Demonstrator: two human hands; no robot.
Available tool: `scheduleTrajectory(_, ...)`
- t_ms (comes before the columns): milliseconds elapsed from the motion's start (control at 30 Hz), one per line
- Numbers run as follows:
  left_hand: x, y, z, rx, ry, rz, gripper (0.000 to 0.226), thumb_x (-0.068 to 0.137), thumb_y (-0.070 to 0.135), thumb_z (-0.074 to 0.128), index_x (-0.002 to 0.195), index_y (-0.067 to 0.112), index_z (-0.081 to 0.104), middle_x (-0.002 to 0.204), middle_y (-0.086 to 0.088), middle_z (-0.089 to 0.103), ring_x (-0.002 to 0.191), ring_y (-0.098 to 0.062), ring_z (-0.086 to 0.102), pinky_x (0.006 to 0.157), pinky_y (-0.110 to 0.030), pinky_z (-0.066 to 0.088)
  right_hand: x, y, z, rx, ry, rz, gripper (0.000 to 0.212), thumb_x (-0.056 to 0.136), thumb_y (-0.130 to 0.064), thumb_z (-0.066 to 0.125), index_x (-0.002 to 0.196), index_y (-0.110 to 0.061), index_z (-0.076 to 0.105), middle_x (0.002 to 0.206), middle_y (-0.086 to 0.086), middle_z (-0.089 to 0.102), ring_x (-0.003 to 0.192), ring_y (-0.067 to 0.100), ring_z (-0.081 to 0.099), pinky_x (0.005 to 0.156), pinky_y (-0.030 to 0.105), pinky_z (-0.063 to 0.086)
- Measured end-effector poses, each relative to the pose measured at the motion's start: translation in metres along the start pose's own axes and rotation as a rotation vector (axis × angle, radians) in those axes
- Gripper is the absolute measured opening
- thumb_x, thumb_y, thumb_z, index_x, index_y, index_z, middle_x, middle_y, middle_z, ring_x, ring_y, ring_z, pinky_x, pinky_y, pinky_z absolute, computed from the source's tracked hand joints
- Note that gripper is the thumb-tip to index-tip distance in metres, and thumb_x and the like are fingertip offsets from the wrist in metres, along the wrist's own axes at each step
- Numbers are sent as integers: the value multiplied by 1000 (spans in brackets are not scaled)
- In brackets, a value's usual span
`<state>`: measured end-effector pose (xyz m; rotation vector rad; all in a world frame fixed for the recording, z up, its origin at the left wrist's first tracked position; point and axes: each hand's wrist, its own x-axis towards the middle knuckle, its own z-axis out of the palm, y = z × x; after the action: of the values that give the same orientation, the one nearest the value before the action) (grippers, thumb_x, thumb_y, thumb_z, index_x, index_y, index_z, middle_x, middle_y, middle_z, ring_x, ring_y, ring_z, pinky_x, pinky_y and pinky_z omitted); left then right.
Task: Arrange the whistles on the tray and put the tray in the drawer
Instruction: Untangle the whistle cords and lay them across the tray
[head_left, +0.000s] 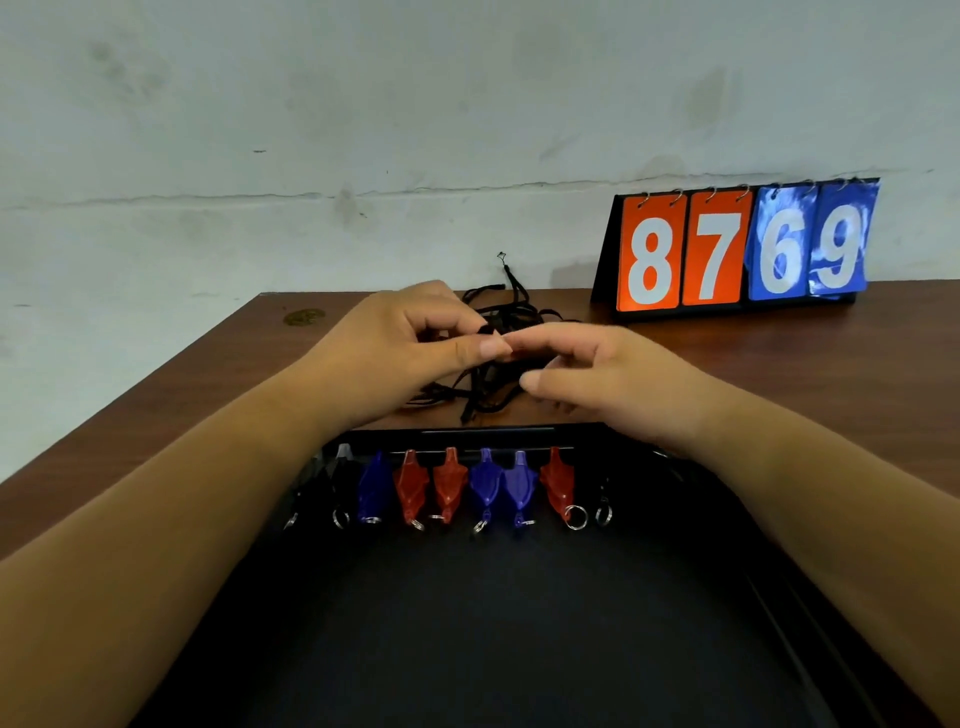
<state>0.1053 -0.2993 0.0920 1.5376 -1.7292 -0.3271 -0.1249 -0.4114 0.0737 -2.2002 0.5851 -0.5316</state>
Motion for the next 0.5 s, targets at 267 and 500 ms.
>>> scheduleTrajectory(267, -2, 3, -2, -321, 38, -44, 15, 102, 23, 72, 111, 26, 84, 105, -3, 83, 100, -20, 76, 86, -36, 54, 0, 0, 7, -86, -26, -43, 23, 100, -46, 74, 121, -50, 65, 107, -1, 72, 93, 16, 68, 82, 36, 56)
scheduleTrajectory(500, 7, -4, -17, -546, 389, -139, 14, 104, 15, 71, 112, 14, 82, 103, -9, 84, 86, -13, 68, 80, -31, 57, 6, 11, -9, -31, 255, 40, 8, 108, -33, 65, 107, -28, 71, 101, -14, 81, 91, 7, 75, 84, 28, 58)
